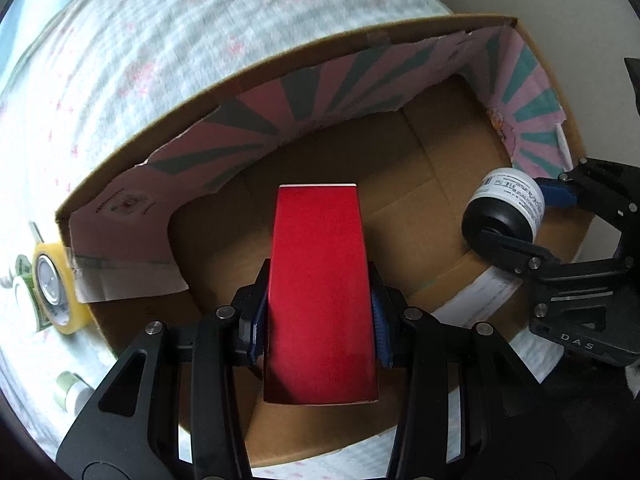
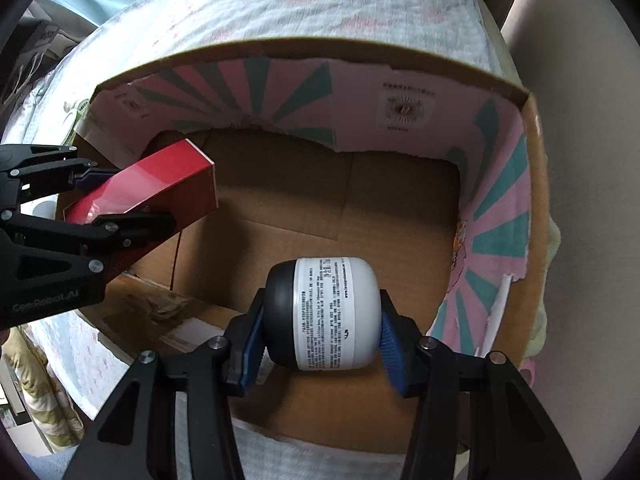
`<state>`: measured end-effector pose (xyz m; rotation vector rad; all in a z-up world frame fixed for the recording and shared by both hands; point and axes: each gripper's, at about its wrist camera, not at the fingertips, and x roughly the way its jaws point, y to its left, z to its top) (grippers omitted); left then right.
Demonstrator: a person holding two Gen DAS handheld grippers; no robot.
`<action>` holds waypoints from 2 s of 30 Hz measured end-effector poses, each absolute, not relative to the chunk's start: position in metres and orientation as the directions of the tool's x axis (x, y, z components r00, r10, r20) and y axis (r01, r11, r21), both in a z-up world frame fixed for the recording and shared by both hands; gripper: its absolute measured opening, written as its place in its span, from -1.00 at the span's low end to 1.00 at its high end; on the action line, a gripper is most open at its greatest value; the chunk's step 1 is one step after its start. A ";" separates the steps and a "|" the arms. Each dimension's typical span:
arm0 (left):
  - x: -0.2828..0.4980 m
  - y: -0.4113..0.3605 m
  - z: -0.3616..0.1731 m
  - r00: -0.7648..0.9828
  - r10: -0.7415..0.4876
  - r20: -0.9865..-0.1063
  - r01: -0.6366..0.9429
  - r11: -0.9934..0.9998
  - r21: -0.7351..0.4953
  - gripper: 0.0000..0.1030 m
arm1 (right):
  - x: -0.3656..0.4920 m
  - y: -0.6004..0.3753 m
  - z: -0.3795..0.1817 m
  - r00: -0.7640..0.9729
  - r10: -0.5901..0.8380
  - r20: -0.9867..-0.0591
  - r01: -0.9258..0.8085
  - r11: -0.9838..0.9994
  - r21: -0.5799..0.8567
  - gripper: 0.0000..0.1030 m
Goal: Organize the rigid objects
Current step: 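Open both grippers to drop red box and white jar into pink box, then move both tools back toward the remaining items on the bed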
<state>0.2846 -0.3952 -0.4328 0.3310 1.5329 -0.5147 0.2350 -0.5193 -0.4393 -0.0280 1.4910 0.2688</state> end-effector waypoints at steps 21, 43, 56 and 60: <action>0.275 -0.366 -0.373 0.070 -0.129 -0.989 0.479 0.874 -0.080 1.00 | 0.210 -0.544 -0.394 0.135 0.182 -0.974 -0.129 0.978 0.165 1.00; 0.206 -0.239 -0.260 0.235 -0.168 -0.957 0.310 0.946 -0.089 1.00 | 0.205 -0.484 -0.292 0.230 0.129 -0.965 -0.255 0.964 0.068 1.00; 0.144 -0.039 -0.226 0.391 -0.020 -0.920 -0.146 0.986 -0.084 1.00 | 0.193 -0.358 -0.221 0.390 0.166 -0.906 -0.323 0.946 0.035 1.00; 0.142 0.013 -0.223 0.396 -0.013 -0.918 -0.218 0.970 -0.108 1.00 | 0.198 -0.319 -0.212 0.390 0.214 -0.896 -0.299 0.949 0.096 1.00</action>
